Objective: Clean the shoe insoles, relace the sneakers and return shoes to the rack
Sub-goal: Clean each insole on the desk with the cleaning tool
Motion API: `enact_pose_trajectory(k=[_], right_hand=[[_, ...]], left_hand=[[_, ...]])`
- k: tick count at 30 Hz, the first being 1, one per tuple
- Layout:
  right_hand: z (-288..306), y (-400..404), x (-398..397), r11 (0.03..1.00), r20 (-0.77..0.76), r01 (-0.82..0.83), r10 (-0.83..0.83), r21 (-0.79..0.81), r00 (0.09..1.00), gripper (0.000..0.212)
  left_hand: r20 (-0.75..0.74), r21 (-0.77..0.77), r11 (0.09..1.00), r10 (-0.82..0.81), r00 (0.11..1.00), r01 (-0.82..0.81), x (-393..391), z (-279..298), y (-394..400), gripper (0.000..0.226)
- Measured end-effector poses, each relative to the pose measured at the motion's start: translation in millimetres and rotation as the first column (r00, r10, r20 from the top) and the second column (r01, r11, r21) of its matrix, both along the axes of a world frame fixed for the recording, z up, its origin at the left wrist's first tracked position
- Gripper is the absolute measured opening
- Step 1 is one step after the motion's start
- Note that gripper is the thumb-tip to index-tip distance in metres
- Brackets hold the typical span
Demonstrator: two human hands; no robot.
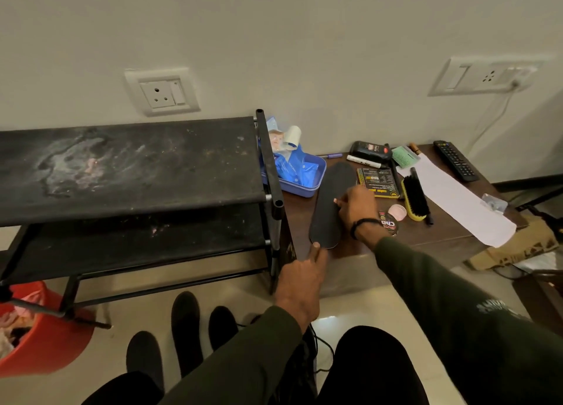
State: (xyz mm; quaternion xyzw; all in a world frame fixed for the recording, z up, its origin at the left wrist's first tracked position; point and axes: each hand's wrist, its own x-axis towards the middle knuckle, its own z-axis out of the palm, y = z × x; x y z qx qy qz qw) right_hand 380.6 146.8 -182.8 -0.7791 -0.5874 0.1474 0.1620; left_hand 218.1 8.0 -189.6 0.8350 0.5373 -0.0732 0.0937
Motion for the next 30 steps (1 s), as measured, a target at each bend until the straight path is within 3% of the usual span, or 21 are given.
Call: enact_pose_trajectory(k=[5,10,14,16,23,30], right_hand=[[-12.0,-69.8,-10.2,0.984,-0.015,-0.154,0.156,0.087,0.988,0.011],[-16.8,-80.4,-13.2,0.971,0.028,-0.232,0.231,0.062,0.973,0.010],[-22.7,-51.8,-2.8,0.968,0.094,-0.240,0.233,0.071,0.968,0.010],[-21.2,-29.9,3.6,0.973,0.146,-0.219,0.207,0.069,0.967,0.010],[-5.3,62.1,22.5,0.992,0.212,-0.111,0.096,0.061,0.972,0.020],[-1.2,117.3,32.6,0.989,0.010,0.087,-0.088,0.118,0.996,0.021]], left_hand=[[0.066,0.015,1.000,0.010,0.998,-0.011,-0.7,-2.7,-2.0,0.094],[0.004,0.059,0.998,-0.012,1.000,0.012,10.2,14.1,9.1,0.082],[-0.068,0.048,0.995,-0.083,0.994,0.086,21.9,36.9,22.4,0.037],[-0.103,0.019,0.990,-0.134,0.986,0.137,25.8,42.0,26.7,0.026],[-0.071,0.017,0.989,-0.148,0.986,0.149,25.1,32.5,24.7,0.042],[-0.056,-0.004,0.986,-0.165,0.985,0.165,21.1,25.8,24.7,0.056]])
